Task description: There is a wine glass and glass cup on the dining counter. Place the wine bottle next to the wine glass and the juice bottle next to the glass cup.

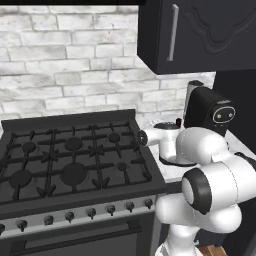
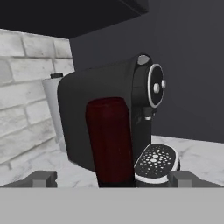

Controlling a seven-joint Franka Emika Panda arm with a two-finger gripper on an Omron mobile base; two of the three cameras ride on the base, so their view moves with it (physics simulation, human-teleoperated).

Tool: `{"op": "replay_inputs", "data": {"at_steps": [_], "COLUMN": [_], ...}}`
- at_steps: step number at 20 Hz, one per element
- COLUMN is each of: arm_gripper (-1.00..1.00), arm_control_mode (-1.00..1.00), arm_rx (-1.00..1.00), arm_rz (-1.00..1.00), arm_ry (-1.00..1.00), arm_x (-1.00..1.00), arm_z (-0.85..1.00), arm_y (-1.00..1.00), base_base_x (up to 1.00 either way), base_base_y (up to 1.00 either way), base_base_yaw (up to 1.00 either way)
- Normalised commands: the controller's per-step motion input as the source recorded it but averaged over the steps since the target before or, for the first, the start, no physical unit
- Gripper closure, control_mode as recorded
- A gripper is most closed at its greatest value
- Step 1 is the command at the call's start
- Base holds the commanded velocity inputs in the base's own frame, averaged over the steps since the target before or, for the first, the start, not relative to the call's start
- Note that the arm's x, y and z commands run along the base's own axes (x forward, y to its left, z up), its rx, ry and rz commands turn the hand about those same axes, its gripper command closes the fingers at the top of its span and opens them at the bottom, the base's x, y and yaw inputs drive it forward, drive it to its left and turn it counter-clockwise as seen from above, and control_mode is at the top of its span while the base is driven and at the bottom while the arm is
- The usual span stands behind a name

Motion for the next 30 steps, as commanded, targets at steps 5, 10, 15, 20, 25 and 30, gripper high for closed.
{"op": "replay_inputs", "data": {"at_steps": [5, 10, 15, 20, 25, 30], "arm_gripper": [-1.0, -1.0, -1.0, -1.0, -1.0, -1.0], "arm_control_mode": [-1.0, -1.0, -1.0, -1.0, -1.0, -1.0], "arm_rx": [0.0, 0.0, 0.0, 0.0, 0.0, 0.0], "arm_rz": [0.0, 0.0, 0.01, 0.03, 0.05, 0.06], "arm_ry": [0.0, 0.03, 0.03, 0.0, 0.0, 0.0], "arm_x": [0.06, 0.05, 0.0, 0.01, 0.0, 0.0], "arm_z": [-0.1, -0.15, -0.18, -0.12, -0.12, -0.17], "arm_y": [0.0, -0.05, -0.09, -0.11, -0.11, -0.06], "base_base_x": [0.0, 0.0, 0.0, 0.0, 0.0, 0.0], "base_base_y": [0.0, 0.0, 0.0, 0.0, 0.0, 0.0], "base_base_yaw": [0.0, 0.0, 0.0, 0.0, 0.0, 0.0]}}
